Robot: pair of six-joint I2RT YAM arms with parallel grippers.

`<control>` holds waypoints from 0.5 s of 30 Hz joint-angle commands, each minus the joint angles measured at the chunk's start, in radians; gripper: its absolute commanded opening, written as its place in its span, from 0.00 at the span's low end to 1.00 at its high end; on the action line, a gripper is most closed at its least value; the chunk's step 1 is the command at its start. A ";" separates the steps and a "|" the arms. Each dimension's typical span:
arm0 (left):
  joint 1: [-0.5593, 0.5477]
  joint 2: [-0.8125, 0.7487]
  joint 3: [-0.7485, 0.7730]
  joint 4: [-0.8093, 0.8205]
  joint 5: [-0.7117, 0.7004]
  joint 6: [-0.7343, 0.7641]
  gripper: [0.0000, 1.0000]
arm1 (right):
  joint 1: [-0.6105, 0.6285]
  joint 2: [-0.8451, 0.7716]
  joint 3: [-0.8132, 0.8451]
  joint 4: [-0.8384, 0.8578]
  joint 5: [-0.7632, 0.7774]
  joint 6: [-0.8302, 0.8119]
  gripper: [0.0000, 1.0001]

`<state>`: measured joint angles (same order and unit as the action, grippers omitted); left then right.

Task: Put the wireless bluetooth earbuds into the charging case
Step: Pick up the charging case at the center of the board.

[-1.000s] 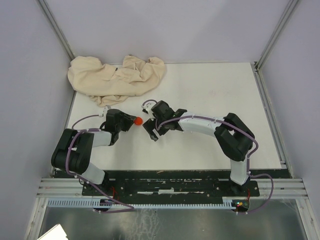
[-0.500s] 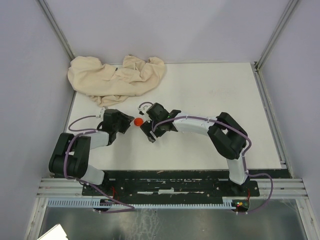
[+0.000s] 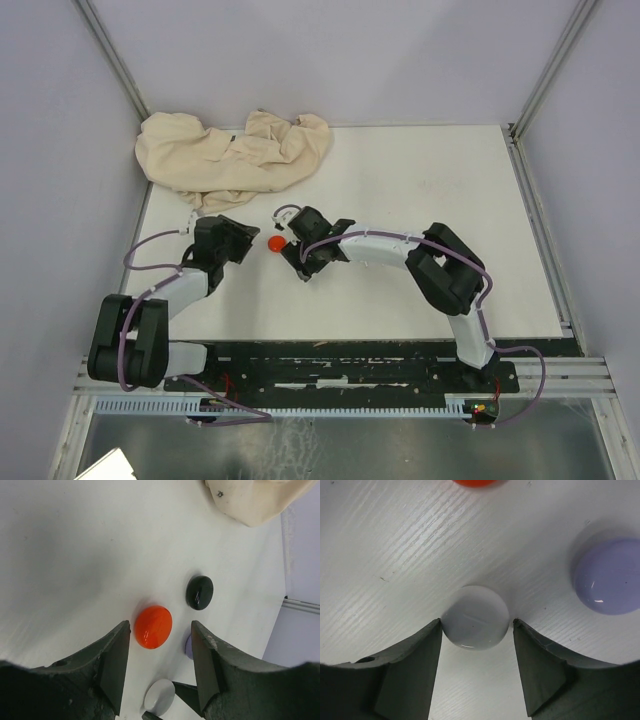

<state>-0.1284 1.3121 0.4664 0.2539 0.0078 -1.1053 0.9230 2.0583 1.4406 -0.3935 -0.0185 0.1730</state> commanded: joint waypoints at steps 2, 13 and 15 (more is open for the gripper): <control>0.017 -0.038 -0.006 -0.011 0.019 0.043 0.58 | 0.008 0.015 0.037 -0.024 0.028 -0.017 0.63; 0.024 -0.017 0.034 0.024 0.148 0.087 0.57 | 0.000 -0.096 -0.065 0.087 0.037 -0.115 0.33; 0.024 0.022 0.087 0.035 0.252 0.121 0.57 | -0.020 -0.175 -0.117 0.144 -0.020 -0.143 0.31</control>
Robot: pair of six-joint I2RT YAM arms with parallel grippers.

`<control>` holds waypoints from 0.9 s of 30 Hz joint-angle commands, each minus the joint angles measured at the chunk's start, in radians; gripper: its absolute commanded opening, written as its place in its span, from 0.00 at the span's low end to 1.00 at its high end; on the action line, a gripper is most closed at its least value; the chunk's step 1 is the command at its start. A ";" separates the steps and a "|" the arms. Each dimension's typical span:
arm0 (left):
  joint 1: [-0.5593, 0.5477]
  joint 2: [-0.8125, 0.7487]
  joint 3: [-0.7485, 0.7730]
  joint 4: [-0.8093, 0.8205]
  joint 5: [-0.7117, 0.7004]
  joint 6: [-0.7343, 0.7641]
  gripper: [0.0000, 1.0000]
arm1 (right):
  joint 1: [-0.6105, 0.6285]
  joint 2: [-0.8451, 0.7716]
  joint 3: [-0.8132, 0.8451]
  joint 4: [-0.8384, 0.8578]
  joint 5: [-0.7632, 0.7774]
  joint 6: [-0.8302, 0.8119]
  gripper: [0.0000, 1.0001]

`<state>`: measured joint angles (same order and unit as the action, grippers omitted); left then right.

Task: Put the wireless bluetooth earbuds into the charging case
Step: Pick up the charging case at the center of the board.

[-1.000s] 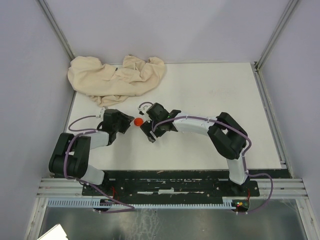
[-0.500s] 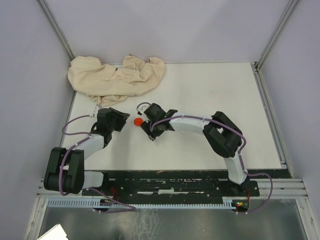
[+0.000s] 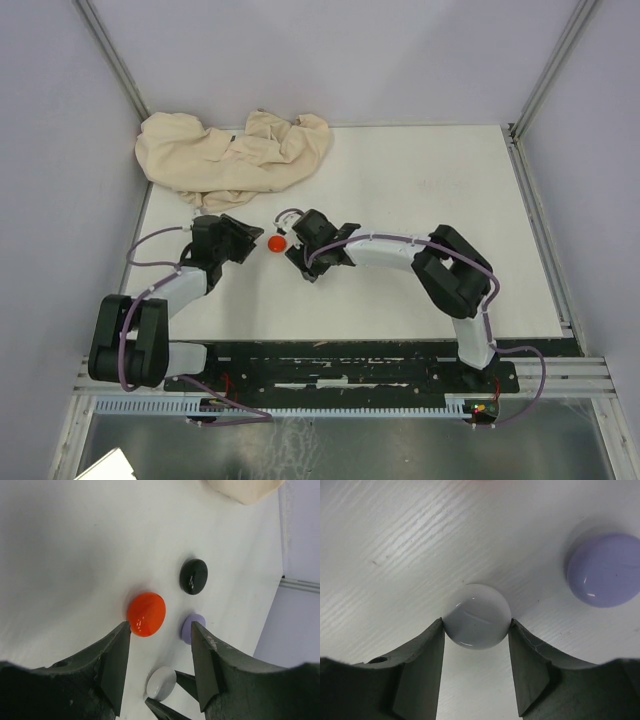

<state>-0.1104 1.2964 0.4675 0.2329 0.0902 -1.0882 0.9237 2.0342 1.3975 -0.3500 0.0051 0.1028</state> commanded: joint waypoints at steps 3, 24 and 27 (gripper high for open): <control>0.006 0.095 0.117 0.159 0.346 0.093 0.57 | -0.070 -0.255 -0.112 0.126 -0.168 -0.119 0.31; -0.096 0.285 0.117 0.858 0.734 -0.102 0.55 | -0.236 -0.395 -0.078 -0.071 -0.482 -0.264 0.30; -0.133 0.297 0.114 0.854 0.742 -0.087 0.55 | -0.239 -0.392 -0.073 -0.072 -0.481 -0.261 0.30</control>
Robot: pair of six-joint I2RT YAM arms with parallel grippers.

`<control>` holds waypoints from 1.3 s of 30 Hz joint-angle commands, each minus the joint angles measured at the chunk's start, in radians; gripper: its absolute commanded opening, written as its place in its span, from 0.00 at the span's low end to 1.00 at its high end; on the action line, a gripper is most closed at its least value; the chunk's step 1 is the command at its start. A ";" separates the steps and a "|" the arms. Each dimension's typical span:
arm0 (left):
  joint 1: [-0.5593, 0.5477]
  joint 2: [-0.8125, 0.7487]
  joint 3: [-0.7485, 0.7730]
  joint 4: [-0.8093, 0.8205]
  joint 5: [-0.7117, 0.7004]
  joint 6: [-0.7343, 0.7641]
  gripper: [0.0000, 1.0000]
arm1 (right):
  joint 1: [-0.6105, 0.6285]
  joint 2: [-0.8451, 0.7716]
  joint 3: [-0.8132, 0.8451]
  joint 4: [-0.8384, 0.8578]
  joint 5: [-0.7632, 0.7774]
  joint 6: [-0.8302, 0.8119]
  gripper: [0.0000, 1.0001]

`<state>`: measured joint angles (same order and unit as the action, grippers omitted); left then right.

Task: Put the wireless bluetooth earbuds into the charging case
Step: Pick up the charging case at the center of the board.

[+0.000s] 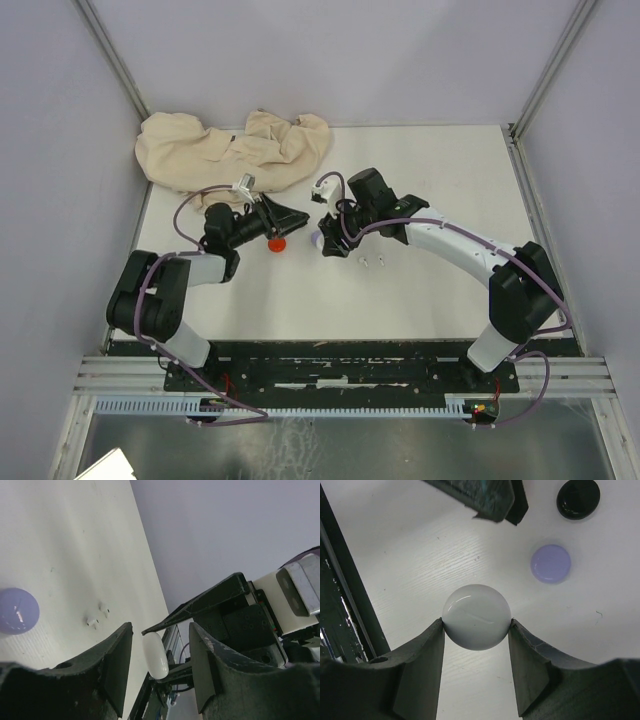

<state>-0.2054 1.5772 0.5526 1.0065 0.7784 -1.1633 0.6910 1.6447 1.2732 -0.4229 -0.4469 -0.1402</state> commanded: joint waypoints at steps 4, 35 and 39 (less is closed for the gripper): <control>-0.076 0.022 0.026 0.061 0.056 0.024 0.55 | -0.010 0.002 0.058 -0.006 -0.028 -0.016 0.30; -0.157 0.050 0.066 -0.045 0.074 0.118 0.47 | -0.015 -0.005 0.064 -0.011 -0.039 -0.022 0.28; -0.163 0.051 0.067 -0.046 0.073 0.119 0.41 | -0.017 -0.006 0.063 -0.010 -0.037 -0.021 0.28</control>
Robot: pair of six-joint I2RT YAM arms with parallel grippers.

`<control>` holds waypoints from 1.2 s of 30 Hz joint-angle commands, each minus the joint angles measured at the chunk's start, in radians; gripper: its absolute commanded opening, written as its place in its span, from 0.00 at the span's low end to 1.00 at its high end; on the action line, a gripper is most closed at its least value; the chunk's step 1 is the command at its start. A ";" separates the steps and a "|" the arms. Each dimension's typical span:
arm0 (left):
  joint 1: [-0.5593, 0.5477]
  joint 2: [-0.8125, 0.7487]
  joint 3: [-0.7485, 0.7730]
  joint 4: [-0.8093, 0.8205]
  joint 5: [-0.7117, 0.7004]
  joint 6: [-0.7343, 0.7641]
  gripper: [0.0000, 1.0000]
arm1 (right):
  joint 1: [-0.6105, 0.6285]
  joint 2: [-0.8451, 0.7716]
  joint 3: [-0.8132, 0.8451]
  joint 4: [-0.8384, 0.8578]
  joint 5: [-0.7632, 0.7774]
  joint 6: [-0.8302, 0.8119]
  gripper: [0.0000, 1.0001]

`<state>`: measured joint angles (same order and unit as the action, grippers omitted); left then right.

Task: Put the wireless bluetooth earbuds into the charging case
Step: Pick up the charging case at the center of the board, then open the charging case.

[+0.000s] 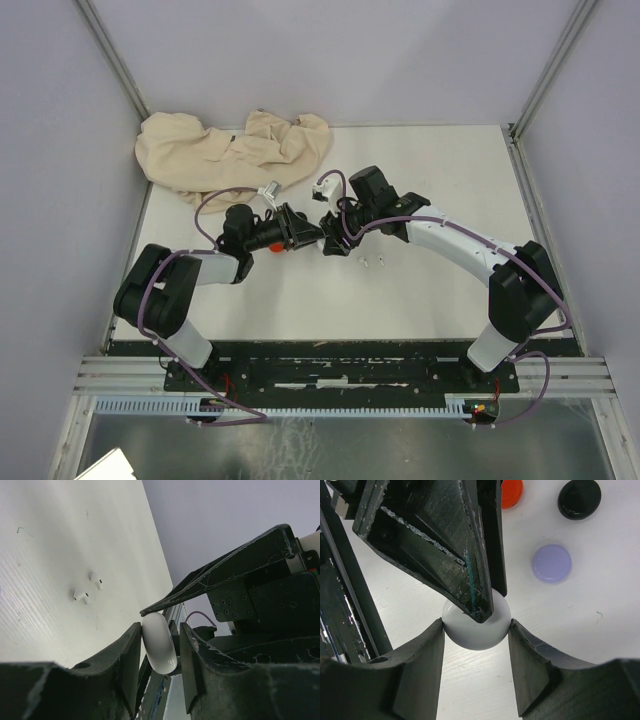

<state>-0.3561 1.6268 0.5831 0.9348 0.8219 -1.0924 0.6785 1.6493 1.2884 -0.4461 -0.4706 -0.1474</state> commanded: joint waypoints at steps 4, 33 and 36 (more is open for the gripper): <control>-0.015 0.002 0.038 0.026 0.029 0.049 0.35 | -0.005 -0.012 0.046 0.014 -0.012 -0.014 0.28; -0.015 -0.006 0.065 -0.108 -0.278 -0.009 0.03 | -0.042 -0.181 -0.036 0.155 0.211 0.125 0.86; -0.014 -0.017 0.051 -0.094 -0.373 -0.046 0.03 | -0.046 -0.192 -0.034 0.160 0.359 0.197 0.87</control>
<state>-0.3759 1.6272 0.6178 0.8013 0.5999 -1.0821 0.6422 1.5082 1.2537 -0.3599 -0.3061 -0.0532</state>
